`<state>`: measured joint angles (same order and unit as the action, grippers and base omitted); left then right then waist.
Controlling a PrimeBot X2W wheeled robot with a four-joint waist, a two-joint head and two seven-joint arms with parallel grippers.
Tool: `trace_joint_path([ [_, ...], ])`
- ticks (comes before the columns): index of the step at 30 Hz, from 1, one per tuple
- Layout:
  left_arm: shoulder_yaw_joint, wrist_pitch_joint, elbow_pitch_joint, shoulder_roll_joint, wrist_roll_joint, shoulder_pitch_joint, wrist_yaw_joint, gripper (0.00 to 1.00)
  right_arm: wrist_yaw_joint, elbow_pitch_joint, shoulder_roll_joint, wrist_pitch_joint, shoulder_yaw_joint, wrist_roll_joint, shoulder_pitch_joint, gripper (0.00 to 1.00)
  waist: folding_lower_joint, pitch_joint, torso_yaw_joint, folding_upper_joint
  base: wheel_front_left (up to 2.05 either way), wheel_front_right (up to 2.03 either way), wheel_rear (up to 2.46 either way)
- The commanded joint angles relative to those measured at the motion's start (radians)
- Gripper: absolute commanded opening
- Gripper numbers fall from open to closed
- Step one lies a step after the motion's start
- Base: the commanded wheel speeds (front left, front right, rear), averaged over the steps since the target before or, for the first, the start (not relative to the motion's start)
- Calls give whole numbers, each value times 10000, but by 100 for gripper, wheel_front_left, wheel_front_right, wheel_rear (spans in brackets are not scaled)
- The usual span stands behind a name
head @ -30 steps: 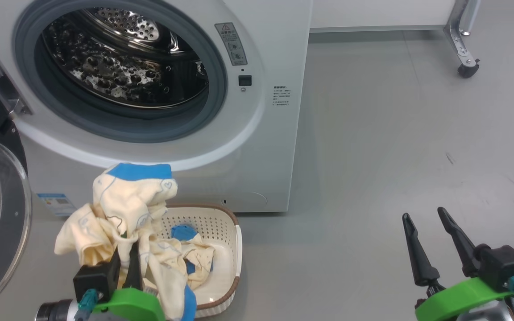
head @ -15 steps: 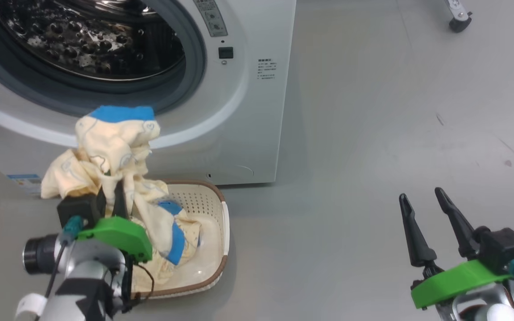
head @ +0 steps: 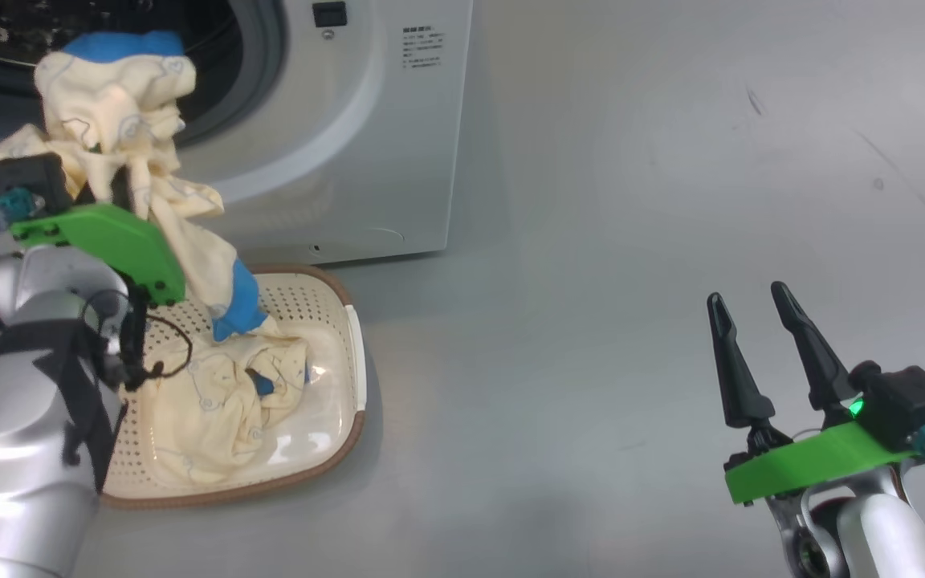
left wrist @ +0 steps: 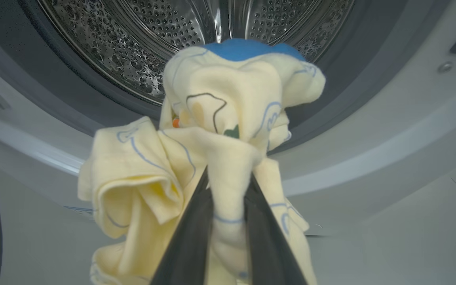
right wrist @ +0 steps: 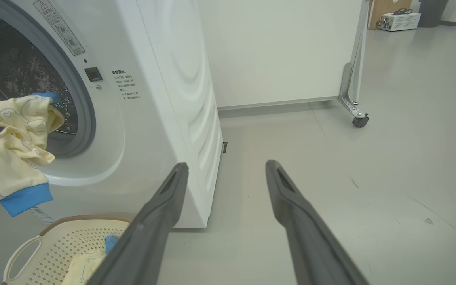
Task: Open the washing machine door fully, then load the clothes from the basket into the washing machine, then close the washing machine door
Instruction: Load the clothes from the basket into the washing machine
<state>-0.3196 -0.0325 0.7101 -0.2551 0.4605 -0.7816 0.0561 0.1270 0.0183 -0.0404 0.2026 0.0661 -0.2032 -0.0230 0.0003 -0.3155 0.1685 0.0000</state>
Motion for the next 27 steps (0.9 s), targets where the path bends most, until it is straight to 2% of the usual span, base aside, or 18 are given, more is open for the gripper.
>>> trace_joint_path([
  [1, 396, -154, -125, -599, 35, -754, -87, 0, 37, 227, -98, 154, 234, -98, -350, 100, -3, -405, 272, 0, 0, 0, 0],
  [8, 365, -1525, 516, -1301, 59, -2581, -479, 0, 37, -91, -98, 447, 565, -428, -870, 100, -3, -1273, 697, 0, 0, 0, 0],
  [18, 234, -2562, 742, -2154, -161, -4329, -730, 0, 37, -381, -98, 579, 1188, -760, -1567, 100, -3, -2123, 1174, 0, 0, 0, 0],
  [23, 283, -3084, 777, -2428, -128, -5130, -721, 0, 37, -336, -98, 588, 1492, -1012, -1868, 100, -3, -2710, 1514, 0, 0, 0, 0],
  [27, 325, -2953, 727, -2848, -303, -5686, -620, 0, 37, -302, -98, 589, 1726, -1198, -2044, 100, -3, -3129, 1853, 0, 0, 0, 0],
])
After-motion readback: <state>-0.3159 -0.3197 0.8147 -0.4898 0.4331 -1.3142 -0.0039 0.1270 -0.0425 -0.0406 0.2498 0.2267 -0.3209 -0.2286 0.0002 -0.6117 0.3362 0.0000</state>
